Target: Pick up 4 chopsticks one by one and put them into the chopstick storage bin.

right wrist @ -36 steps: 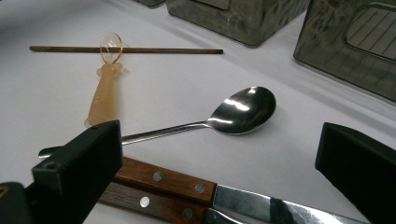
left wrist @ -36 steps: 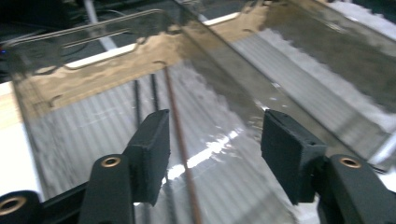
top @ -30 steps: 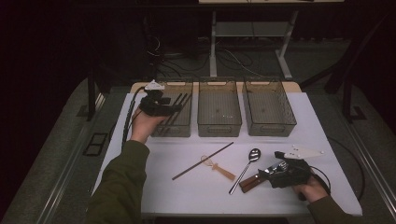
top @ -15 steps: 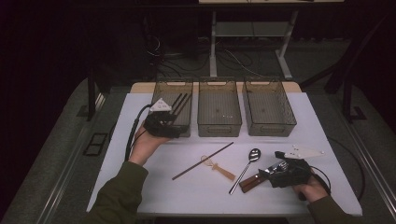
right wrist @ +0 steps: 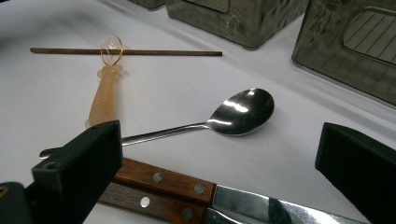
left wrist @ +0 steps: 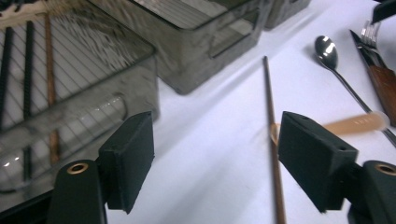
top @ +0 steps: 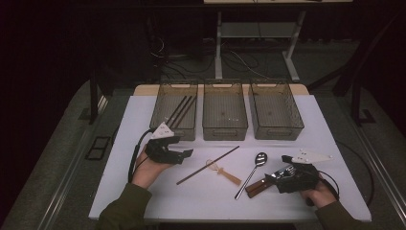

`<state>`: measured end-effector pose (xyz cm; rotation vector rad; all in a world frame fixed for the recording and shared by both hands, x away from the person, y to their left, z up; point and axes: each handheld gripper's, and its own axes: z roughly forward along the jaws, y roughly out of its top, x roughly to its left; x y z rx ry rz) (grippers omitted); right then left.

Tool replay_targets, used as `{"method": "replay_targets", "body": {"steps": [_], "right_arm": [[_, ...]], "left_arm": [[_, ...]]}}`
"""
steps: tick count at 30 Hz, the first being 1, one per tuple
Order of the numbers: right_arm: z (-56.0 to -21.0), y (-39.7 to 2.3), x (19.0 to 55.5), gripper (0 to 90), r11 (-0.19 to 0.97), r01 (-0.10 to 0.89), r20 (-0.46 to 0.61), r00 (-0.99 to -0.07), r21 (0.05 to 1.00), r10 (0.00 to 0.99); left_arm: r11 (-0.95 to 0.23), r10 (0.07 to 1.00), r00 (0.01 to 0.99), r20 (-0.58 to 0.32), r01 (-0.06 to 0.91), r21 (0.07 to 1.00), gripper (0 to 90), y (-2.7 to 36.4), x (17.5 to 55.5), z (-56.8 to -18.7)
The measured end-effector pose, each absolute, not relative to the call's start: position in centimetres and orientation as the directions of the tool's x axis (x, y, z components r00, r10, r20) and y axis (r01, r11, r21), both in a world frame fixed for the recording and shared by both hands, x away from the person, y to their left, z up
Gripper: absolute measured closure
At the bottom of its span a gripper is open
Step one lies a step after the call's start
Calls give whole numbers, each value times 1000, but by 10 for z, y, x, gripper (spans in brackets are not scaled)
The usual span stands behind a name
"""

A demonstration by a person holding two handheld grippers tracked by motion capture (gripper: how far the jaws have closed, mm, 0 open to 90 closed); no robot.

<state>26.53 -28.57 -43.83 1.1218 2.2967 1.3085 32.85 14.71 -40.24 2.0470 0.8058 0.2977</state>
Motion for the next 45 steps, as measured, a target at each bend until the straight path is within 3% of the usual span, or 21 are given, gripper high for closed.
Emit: {"method": "replay_targets", "body": {"steps": [10, 26, 45], "right_arm": [[-439, -286, 265, 8, 299, 492, 130, -664, 818, 737], [-439, -285, 265, 8, 309, 490, 122, -667, 815, 735], [-440, -284, 265, 8, 312, 493, 123, -667, 813, 734]], "left_arm": [[-419, 596, 795, -114, 429, 801, 424, 140, 308, -415], [-460, 554, 819, -149, 451, 765, 719, 123, 310, -430], [-543, 524, 843, -117, 437, 718, 769, 107, 313, -444]]}}
